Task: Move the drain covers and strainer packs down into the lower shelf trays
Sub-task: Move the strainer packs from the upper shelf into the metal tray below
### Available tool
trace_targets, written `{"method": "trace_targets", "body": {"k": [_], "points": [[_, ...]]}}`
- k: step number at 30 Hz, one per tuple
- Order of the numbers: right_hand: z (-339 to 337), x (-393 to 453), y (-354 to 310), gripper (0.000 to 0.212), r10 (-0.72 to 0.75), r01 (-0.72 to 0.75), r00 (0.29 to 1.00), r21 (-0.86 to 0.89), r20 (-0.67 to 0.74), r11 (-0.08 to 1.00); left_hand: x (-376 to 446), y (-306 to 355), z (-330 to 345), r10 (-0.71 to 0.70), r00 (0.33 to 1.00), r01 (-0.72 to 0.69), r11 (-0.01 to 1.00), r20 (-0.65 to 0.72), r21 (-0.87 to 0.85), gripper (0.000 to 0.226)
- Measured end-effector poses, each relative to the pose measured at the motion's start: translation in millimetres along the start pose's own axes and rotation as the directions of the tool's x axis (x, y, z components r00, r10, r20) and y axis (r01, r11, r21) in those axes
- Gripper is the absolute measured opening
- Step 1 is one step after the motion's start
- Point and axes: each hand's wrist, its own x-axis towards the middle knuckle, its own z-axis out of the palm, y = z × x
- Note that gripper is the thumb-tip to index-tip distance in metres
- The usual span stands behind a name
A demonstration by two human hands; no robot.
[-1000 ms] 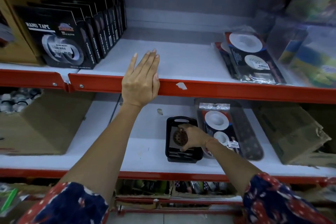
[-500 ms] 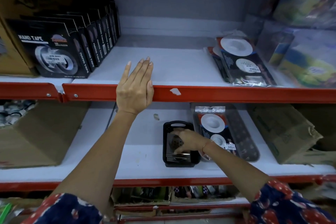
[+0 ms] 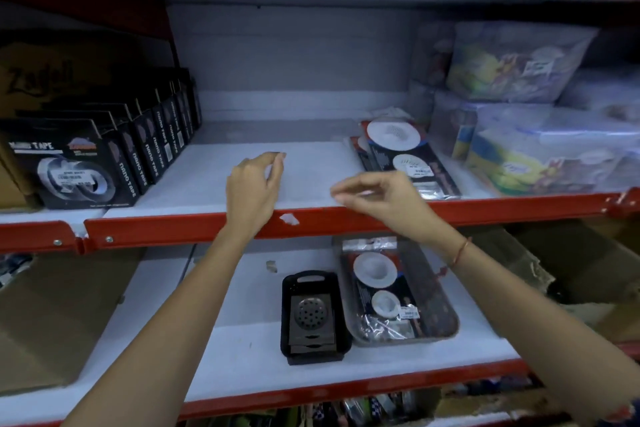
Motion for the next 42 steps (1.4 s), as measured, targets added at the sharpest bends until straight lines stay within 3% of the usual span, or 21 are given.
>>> {"method": "trace_targets", "body": {"k": [2,4,7,9,11,13,17,20,23,31,38,42], "points": [[-30.4,21.6,9.1,0.017,-0.010,0.014,0.986,0.019,-0.165,1.000,24.3,19.0,20.8,-0.068,0.993,0.080,0.988,0.093,-0.132,0.029],[-62.6,46.2,31.9,0.017,0.050,-0.040,0.948,0.037,-0.313,0.999,46.9,34.0,46.0,-0.202,0.950,0.272,0.908,0.238,-0.319,0.022],[-111.7,81.1,72.7,0.014,0.191,-0.184,0.851,0.063,-0.489,0.981,70.2,57.6,82.0,-0.377,0.778,0.612,0.635,0.502,-0.471,0.012],[-138.4,97.5,94.9,0.014,0.288,-0.348,0.768,0.004,-0.572,0.937,79.7,68.8,101.9,-0.423,0.691,0.710,0.552,0.587,-0.438,0.009],[-158.3,105.8,112.2,0.025,0.413,-0.540,0.707,-0.061,-0.574,0.840,86.6,74.6,118.7,-0.455,0.645,0.754,0.508,0.614,-0.416,0.015],[-169.1,107.4,122.7,0.026,0.516,-0.623,0.700,-0.069,-0.494,0.779,91.7,79.0,133.6,-0.461,0.615,0.780,0.476,0.640,-0.406,0.016],[-167.9,104.8,132.2,0.010,0.675,-0.622,0.687,0.261,-0.270,0.738,92.7,91.9,150.4,-0.444,0.544,0.831,0.403,0.712,-0.384,0.025],[-166.3,103.3,128.3,0.005,0.685,-0.613,0.699,0.323,-0.204,0.721,91.9,99.8,151.1,-0.458,0.541,0.831,0.418,0.705,-0.366,0.030],[-171.1,99.7,113.6,0.012,0.663,-0.561,0.723,0.396,-0.194,0.727,91.9,105.7,142.4,-0.464,0.579,0.809,0.426,0.670,-0.405,0.038],[-163.3,58.5,53.2,0.017,0.540,-0.411,0.819,0.462,-0.191,0.786,63.6,122.4,85.4,-0.467,0.631,0.775,0.410,0.619,-0.481,0.035],[-139.3,-19.9,21.8,0.034,0.578,-0.451,0.802,0.484,-0.149,0.750,-5.1,133.6,36.1,-0.463,0.642,0.766,0.412,0.611,-0.493,0.031],[-125.8,-70.5,11.3,0.025,0.601,-0.483,0.791,0.483,-0.118,0.730,-50.1,143.8,16.3,-0.451,0.640,0.767,0.409,0.622,-0.494,0.028]]}}
